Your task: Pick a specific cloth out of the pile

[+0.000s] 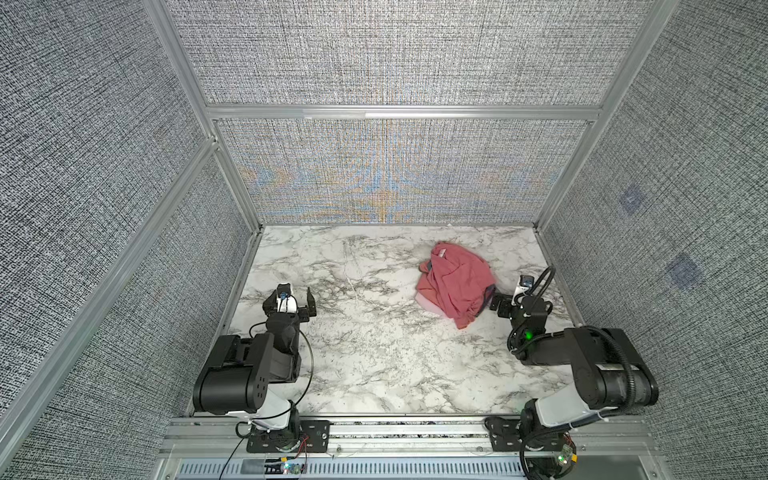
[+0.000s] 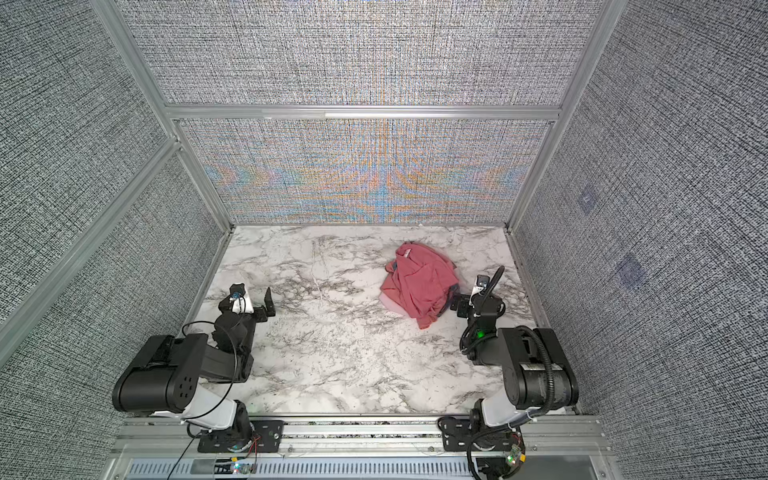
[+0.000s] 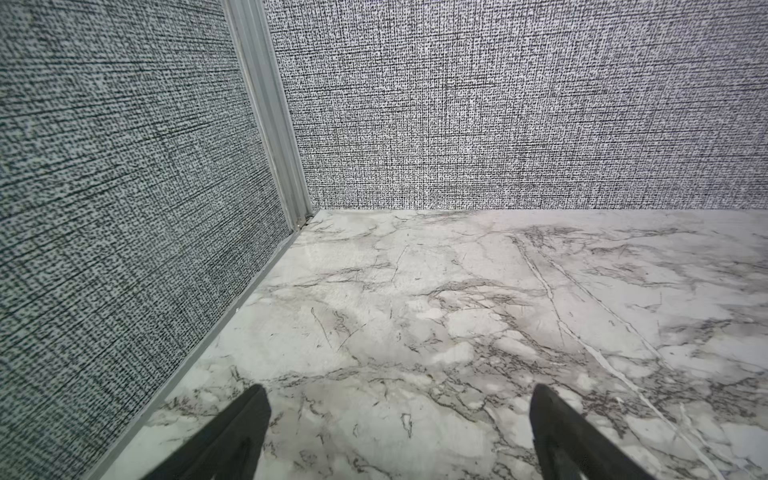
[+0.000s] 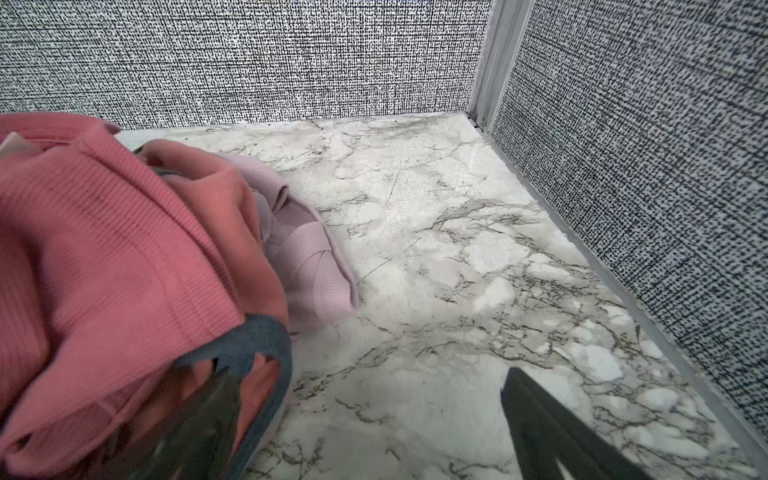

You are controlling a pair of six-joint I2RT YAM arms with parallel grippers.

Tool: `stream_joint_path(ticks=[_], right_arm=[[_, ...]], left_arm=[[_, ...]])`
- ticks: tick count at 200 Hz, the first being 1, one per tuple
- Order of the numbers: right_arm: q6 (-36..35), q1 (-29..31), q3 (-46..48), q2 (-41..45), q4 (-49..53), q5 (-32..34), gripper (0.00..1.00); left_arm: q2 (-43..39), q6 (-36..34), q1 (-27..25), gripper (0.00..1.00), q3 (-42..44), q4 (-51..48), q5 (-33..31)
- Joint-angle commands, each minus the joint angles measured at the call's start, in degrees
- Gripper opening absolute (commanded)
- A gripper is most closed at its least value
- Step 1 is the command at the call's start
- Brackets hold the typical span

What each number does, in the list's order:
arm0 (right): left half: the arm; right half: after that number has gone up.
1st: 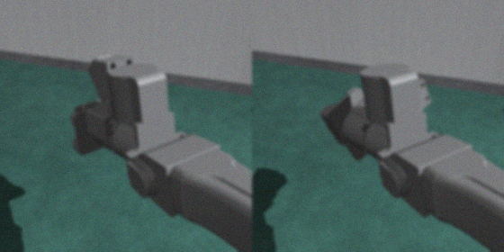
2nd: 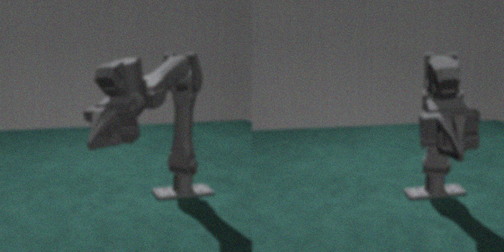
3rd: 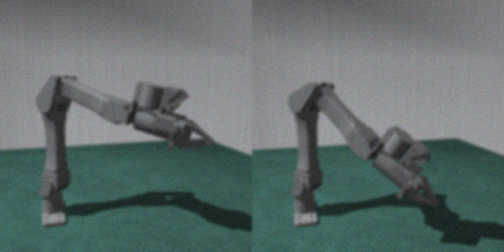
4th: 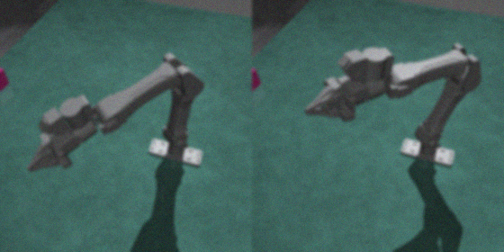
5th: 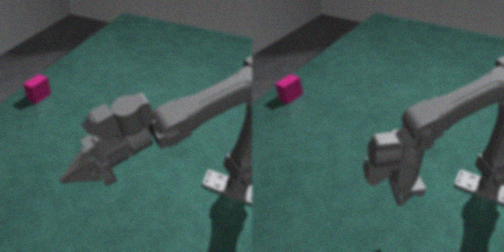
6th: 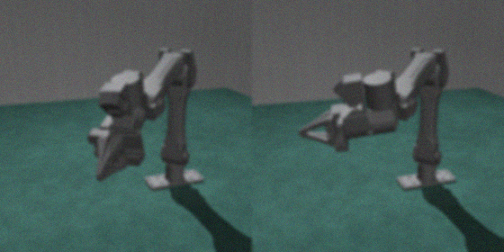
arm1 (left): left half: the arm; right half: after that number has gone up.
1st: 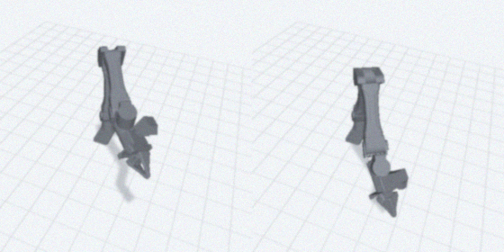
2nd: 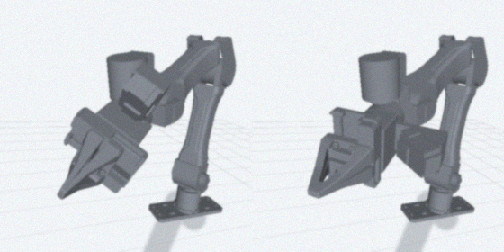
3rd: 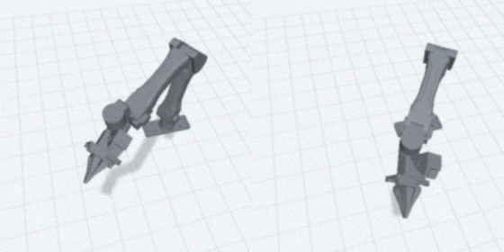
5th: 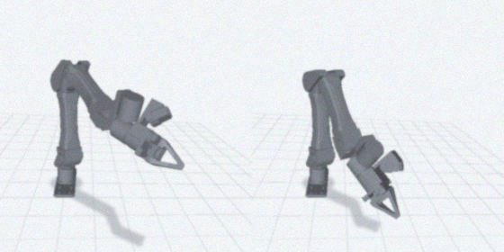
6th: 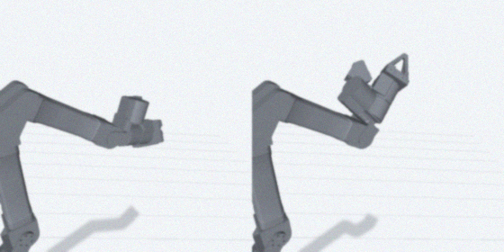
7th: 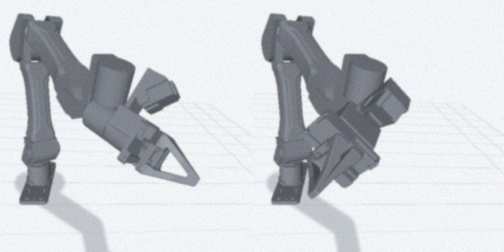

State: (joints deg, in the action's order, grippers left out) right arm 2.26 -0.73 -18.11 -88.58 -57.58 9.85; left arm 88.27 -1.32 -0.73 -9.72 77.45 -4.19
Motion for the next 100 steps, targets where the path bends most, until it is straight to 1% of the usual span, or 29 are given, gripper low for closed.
stream_joint_path(ticks=[1, 100], right_arm=[[-0.06, -0.04, -0.15, 0.13, -1.6, -0.09, 0.99], [-0.06, -0.05, -0.17, 0.07, -1.57, -0.09, 0.99]], left_arm=[[-0.02, -0.64, -0.03, 0.99, 0.12, 0.72, 2.26], [-0.03, -0.74, -0.01, 0.99, 0.06, 0.6, 2.78]])
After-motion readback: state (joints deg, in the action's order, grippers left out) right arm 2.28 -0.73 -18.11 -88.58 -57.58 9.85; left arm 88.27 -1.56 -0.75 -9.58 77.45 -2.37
